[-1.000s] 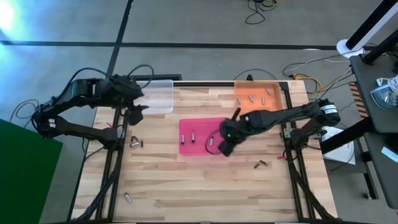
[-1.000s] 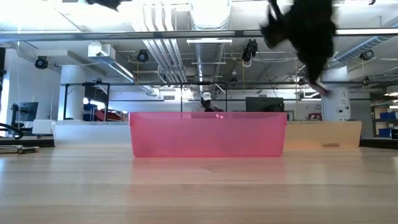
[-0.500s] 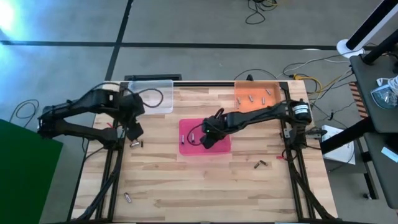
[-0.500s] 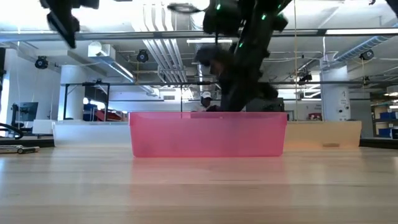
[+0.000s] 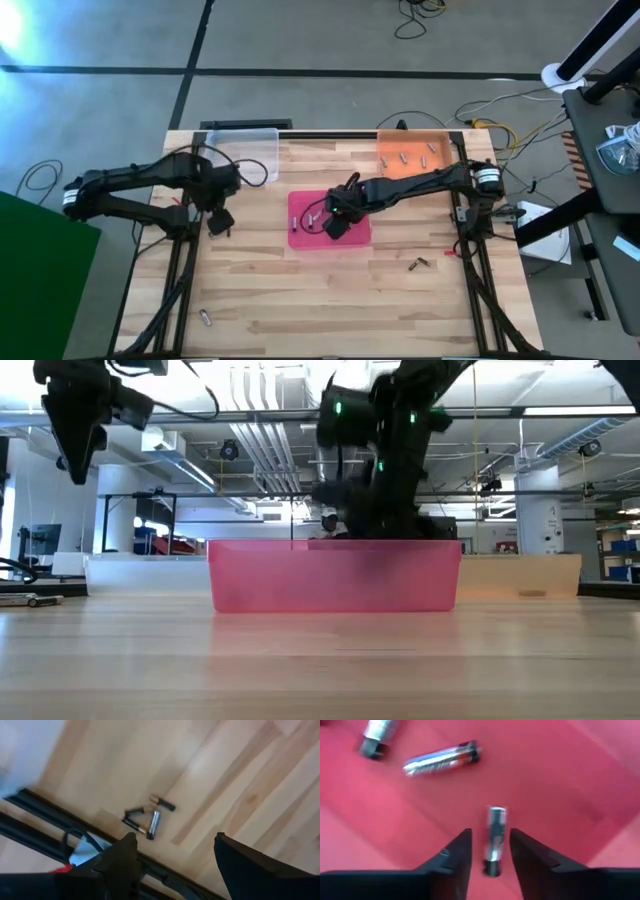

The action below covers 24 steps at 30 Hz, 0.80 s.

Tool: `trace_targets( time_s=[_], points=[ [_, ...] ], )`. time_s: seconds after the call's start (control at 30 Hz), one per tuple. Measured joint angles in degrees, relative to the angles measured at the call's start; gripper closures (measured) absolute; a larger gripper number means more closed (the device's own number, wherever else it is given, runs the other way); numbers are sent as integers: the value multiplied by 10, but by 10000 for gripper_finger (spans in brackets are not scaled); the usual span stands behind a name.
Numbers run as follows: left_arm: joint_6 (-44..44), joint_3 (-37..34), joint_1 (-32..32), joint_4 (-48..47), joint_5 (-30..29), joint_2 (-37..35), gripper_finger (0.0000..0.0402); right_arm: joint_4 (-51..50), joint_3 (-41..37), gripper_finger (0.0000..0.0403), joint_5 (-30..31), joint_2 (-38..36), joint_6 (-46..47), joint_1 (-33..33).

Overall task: Sort batteries
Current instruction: Put the silver battery into the pink bin

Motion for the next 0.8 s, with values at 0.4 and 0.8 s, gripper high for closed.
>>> trace_targets(
  time_s=[0.4, 0.8],
  points=[
    [-47, -104, -22, 12, 61, 66, 145, -59, 5, 146, 75, -158, -40, 0],
    [-107, -109, -111, 78, 14, 157, 168, -145, 3, 163, 128, -244, -11, 0]
  ],
)
